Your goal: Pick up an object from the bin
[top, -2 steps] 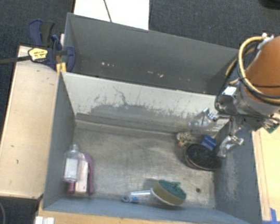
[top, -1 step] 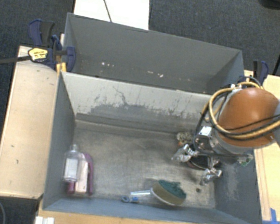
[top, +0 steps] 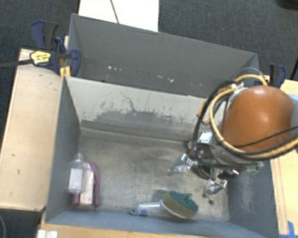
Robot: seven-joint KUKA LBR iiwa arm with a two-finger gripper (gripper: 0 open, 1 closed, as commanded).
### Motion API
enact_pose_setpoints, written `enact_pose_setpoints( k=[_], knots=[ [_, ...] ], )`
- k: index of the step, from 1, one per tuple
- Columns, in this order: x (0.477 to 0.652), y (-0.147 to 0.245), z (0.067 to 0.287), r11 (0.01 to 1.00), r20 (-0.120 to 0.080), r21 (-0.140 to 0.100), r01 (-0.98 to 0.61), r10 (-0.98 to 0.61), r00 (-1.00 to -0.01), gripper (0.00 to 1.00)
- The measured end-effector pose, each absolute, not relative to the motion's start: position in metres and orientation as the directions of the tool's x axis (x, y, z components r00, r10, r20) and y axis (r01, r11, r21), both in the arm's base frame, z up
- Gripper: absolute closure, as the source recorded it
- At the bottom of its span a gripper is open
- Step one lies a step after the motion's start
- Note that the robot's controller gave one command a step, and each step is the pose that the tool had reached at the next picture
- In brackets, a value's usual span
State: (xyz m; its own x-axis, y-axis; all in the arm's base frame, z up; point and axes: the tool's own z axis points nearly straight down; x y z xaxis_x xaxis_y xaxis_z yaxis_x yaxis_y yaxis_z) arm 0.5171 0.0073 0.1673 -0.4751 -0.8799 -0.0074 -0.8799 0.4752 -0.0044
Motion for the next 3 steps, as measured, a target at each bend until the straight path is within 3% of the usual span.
enact_pose_setpoints(
  k=[1,2,3],
  knots=[
    [0.483,0.010,0.100,0.054,-0.009,-0.023,-0.998,-0.998,-0.054,0.00],
    [0.484,0.016,0.124,0.062,-0.003,-0.005,-0.998,-0.998,-0.062,0.00],
    [0.477,-0.008,0.112,0.501,-0.001,0.001,-0.866,-0.866,-0.501,0.00]
  ],
)
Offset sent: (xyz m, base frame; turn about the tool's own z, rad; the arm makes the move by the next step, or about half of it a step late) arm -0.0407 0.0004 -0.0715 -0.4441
